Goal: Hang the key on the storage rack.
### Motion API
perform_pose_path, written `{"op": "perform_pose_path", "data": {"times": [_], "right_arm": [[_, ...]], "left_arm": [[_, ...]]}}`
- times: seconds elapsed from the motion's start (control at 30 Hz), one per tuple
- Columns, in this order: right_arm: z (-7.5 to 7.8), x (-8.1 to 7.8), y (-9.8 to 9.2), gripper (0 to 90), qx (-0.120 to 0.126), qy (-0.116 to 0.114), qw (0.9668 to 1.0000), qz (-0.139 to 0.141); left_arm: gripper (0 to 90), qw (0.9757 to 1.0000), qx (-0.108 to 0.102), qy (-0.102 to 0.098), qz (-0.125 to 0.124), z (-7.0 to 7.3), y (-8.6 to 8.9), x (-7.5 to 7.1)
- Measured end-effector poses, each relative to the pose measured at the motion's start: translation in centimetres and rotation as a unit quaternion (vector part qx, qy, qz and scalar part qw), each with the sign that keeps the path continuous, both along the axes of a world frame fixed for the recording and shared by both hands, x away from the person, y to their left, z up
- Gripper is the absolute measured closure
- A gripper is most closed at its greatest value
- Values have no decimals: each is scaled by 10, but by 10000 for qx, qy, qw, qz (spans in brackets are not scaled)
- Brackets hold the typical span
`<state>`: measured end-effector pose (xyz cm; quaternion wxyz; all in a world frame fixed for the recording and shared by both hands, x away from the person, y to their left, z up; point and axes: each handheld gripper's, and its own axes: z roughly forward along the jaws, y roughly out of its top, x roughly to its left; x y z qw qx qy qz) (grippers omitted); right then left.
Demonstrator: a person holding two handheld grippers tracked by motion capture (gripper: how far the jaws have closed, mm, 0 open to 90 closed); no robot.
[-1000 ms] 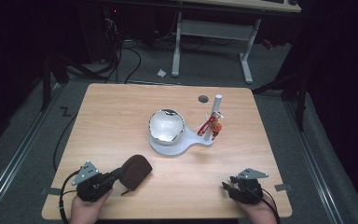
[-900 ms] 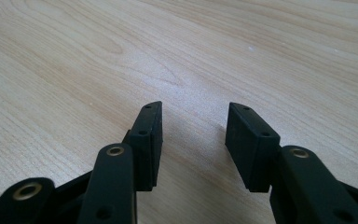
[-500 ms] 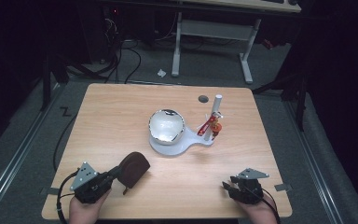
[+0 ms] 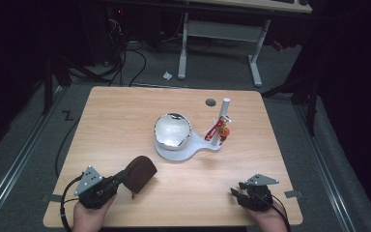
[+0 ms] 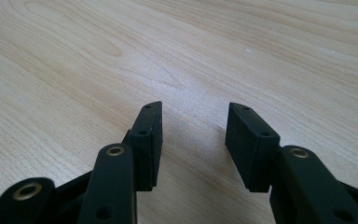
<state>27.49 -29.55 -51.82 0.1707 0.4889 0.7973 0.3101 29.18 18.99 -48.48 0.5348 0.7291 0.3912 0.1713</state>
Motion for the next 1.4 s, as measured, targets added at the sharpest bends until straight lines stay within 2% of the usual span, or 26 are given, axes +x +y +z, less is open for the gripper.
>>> {"op": "perform_pose_path", "data": {"times": [0.3, 0.73, 1.13, 1.4], "right_arm": [[0, 0, -2, 567, 63, -4, 10000, -1], [1, -1, -4, 567, 93, -10, 10000, 16], [1, -1, -4, 567, 86, -9, 10000, 39], [1, -1, -6, 567, 89, -30, 9999, 50]], "left_arm": [[865, 9999, 38, -104, -73, 13, -17, 10], [865, 9996, 1, -291, -36, 41, -36, 44], [865, 9997, 84, -223, -79, 54, -58, 79], [864, 9998, 49, -157, -101, 59, -72, 94]]}}
